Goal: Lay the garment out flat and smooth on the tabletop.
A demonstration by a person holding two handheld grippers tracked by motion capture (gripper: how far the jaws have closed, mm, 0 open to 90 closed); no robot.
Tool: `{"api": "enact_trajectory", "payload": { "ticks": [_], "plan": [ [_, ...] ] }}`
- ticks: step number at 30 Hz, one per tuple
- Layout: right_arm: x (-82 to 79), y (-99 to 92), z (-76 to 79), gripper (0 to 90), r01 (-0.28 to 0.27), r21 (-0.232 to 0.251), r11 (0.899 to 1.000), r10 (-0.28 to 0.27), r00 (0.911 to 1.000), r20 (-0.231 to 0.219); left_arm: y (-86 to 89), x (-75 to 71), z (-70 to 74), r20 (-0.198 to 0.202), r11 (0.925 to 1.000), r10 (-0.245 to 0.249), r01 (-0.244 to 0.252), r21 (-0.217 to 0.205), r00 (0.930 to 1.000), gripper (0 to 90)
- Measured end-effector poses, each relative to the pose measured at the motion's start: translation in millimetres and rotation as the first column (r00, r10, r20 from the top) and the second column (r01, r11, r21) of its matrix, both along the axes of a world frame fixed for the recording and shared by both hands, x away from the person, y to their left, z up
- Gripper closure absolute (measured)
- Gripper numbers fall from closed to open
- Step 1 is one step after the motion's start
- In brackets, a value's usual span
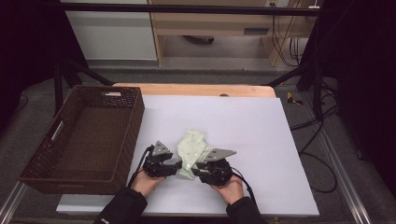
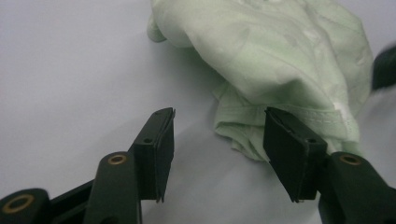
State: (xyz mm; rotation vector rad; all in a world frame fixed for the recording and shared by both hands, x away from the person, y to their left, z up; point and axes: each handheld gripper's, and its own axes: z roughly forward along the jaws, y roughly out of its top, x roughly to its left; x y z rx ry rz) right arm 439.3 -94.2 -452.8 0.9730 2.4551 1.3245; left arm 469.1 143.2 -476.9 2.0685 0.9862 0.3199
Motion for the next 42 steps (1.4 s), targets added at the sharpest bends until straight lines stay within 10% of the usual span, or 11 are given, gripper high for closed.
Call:
{"api": "enact_trajectory", "payload": {
  "ticks": [6,13,21,34,42],
  "plan": [
    [11.8,-34.0,-4.4,51.5,0.155,-0.056,0.986,-0.155,0.9878,0.016,-5.3,1.2,-5.7,-0.011,0.9998,-0.017,0.017,-0.013,0.9998,51.7],
    [21.1,-38.7,-20.3,55.6,0.196,-0.135,0.971,-0.200,0.9798,-0.014,-8.3,1.7,-8.4,-0.018,0.9986,-0.025,0.024,-0.047,0.9995,68.3],
    [20.3,-36.5,-20.4,85.3,0.154,-0.133,0.979,-0.159,0.9869,-0.029,-10.9,0.4,-9.1,-0.014,0.9979,-0.049,0.048,-0.042,0.9987,83.5],
    [-1.3,-43.0,8.9,86.5,0.085,-0.051,0.995,-0.086,0.9962,-0.017,13.5,3.2,16.5,0.066,0.9957,0.050,-0.044,-0.081,0.9966,85.4],
    [-16.5,-10.1,-6.3,86.3,-0.055,-0.053,0.997,0.048,0.9920,-0.117,23.0,9.9,15.5,0.062,0.9893,0.130,-0.125,-0.076,0.9896,85.2]
  ]
}}
